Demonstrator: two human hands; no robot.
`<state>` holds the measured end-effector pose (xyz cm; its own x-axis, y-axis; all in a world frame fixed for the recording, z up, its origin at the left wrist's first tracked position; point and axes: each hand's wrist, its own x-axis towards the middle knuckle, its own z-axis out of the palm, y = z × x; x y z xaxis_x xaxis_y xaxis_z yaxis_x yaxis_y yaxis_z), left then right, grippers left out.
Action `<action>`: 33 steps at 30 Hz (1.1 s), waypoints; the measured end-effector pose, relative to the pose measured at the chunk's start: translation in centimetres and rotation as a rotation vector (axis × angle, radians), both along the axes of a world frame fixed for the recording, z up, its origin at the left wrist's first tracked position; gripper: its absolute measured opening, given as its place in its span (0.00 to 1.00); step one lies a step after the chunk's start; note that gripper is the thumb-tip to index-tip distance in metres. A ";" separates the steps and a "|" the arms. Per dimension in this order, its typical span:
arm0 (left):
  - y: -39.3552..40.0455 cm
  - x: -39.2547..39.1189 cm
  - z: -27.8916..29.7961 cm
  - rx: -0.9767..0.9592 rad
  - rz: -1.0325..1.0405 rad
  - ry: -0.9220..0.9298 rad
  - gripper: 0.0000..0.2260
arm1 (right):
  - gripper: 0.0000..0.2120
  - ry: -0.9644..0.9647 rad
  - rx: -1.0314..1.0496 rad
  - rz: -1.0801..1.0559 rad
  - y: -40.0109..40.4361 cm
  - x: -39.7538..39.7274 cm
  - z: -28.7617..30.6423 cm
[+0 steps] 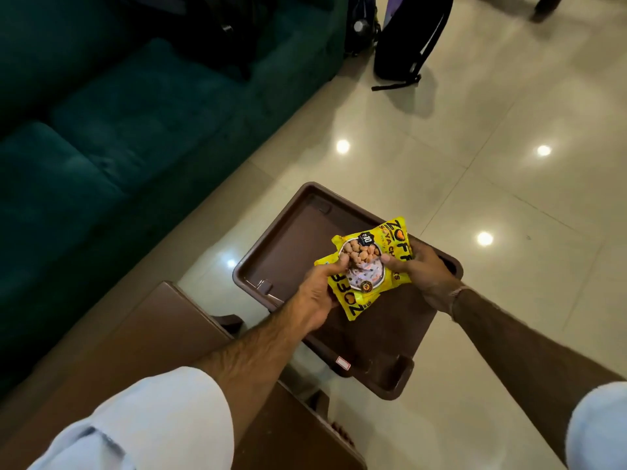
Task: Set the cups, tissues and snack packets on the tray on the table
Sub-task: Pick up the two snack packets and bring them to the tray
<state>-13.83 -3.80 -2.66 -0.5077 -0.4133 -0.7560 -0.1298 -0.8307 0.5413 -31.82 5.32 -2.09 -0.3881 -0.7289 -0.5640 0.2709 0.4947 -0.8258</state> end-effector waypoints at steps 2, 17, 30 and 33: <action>-0.6 1.0 1.4 -0.038 0.036 0.002 0.17 | 0.20 -0.050 -0.021 0.027 -0.8 0.1 1.7; -5.2 13.0 22.4 -0.175 0.217 0.106 0.16 | 0.20 -0.149 -0.223 0.213 -7.1 6.5 23.6; -1.6 28.8 37.9 -0.346 0.356 0.620 0.36 | 0.22 -0.152 -0.344 0.462 -11.0 21.9 40.0; -0.5 32.6 41.1 -0.426 0.368 0.683 0.39 | 0.21 -0.132 -0.365 0.504 -11.4 26.1 42.8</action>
